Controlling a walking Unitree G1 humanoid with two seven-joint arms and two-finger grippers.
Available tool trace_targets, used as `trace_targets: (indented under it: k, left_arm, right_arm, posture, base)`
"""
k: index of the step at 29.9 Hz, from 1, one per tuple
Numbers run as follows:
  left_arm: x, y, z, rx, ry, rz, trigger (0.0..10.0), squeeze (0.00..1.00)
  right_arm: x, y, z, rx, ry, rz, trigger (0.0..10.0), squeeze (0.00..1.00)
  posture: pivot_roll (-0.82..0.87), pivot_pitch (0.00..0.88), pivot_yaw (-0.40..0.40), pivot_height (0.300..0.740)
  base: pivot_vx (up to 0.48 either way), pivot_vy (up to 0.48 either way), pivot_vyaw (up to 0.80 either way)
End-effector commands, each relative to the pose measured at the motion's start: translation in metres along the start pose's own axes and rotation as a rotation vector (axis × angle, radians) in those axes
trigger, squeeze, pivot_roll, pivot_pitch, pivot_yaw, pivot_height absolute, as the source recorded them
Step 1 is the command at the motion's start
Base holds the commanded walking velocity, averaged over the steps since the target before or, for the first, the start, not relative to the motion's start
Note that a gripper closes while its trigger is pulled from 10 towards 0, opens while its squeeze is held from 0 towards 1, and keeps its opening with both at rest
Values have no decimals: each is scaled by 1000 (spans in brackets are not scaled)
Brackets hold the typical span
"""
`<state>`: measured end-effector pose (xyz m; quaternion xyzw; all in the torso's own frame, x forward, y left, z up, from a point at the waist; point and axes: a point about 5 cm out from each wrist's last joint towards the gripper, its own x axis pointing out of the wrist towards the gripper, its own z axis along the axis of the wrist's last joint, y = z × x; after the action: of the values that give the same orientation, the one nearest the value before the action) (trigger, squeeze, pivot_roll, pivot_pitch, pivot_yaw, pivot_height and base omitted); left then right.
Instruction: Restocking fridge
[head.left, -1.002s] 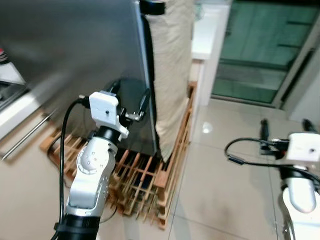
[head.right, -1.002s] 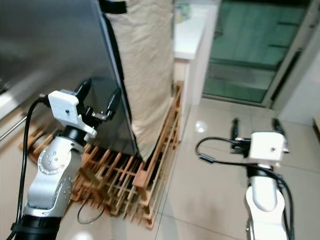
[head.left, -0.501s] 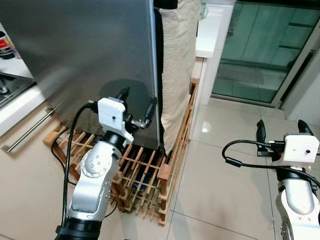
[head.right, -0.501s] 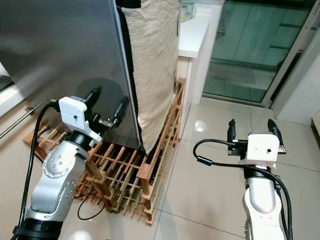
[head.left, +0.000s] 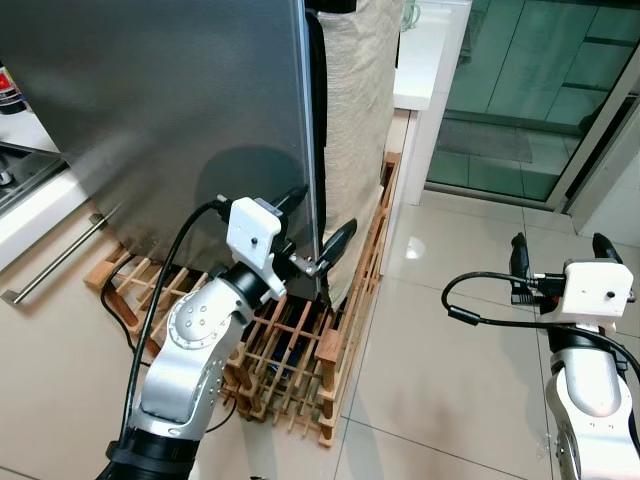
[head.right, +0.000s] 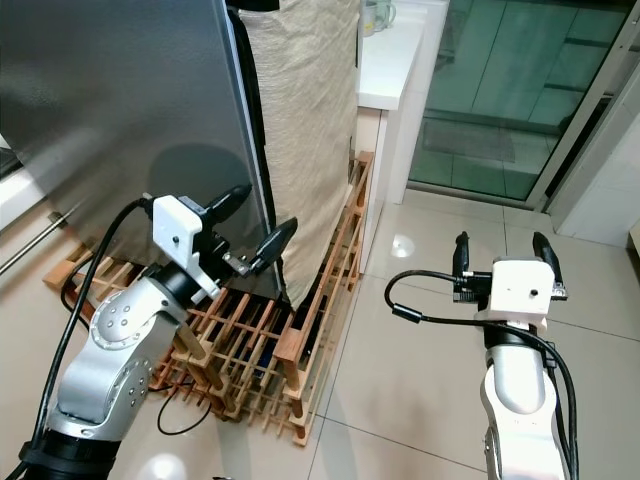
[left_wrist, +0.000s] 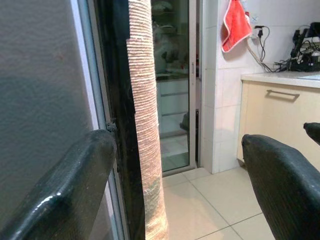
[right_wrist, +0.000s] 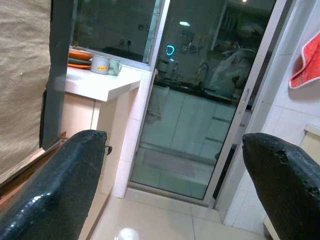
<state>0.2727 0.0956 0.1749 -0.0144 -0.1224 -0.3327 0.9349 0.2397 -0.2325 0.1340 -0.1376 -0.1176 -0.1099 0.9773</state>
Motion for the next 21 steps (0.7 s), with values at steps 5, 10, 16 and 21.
trace_targets:
  k: [5, 10, 16, 21]
  left_arm:
    - [1, 2, 3, -6, -24, 45, 10000, 0]
    - [4, 7, 5, -11, -31, 83, 10000, 0]
    - [9, 21, 3, -85, -17, 207, 10000, 0]
    - [14, 26, 2, -102, -2, 261, 10000, 0]
  right_arm:
    - [3, 1, 1, 3, -5, 0, 10000, 0]
    - [6, 7, 4, 14, -17, 27, 10000, 0]
    - [11, 15, 15, 12, -65, 66, 10000, 0]
    - [11, 18, 14, 26, -53, 71, 10000, 0]
  posture:
    - [-156, 0, 60, 740]
    - [-154, 0, 59, 740]
    - [-156, 0, 62, 740]
    - [-156, 0, 64, 740]
  base:
    - [296, -365, 0]
    - [0, 0, 0]
    - [0, 0, 0]
    - [0, 0, 0]
